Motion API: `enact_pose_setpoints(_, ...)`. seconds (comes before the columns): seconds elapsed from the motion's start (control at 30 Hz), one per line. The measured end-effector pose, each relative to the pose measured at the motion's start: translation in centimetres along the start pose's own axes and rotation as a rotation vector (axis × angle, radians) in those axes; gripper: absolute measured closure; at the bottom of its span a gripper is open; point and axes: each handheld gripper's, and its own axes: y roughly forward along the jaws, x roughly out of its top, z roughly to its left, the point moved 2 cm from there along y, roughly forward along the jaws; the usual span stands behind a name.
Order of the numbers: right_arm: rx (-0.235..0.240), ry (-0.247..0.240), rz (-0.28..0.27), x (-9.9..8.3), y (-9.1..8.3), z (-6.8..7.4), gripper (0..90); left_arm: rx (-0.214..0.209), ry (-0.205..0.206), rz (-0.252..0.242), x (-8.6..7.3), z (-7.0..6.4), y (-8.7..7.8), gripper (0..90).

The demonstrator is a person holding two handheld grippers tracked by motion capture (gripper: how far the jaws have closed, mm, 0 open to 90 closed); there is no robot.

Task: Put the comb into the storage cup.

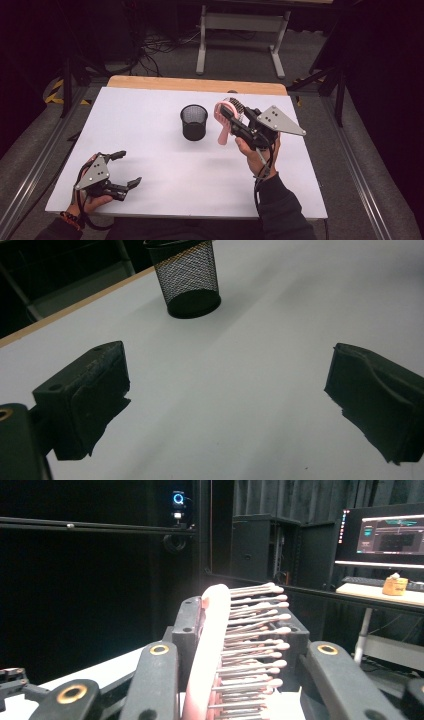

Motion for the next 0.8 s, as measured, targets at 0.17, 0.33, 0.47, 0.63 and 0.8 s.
enact_pose_setpoints(0.17, -0.002, -0.019, 0.007, 0.6, 0.5, -0.4, 63.4, -0.006, -0.008, -0.007, 0.0, 0.0, 0.1, 4.7)
enact_pose_setpoints(0.33, 0.0, -0.028, 0.003, 1.4, 1.1, -0.7, 63.4, -0.01, -0.014, -0.014, 0.1, 0.0, 0.0, 4.6)
enact_pose_setpoints(0.47, -0.003, -0.032, 0.002, 2.1, 1.7, -0.9, 63.4, -0.009, -0.013, -0.016, 0.1, 0.0, 0.0, 4.6)
enact_pose_setpoints(0.63, -0.007, -0.037, 0.005, 2.5, 2.3, -0.9, 63.4, -0.007, -0.014, -0.015, 0.0, 0.0, 0.1, 4.4)
enact_pose_setpoints(0.8, -0.007, -0.04, 0.008, 2.7, 2.9, -1.1, 63.4, -0.006, -0.015, -0.007, 0.0, 0.0, 0.2, 2.6)
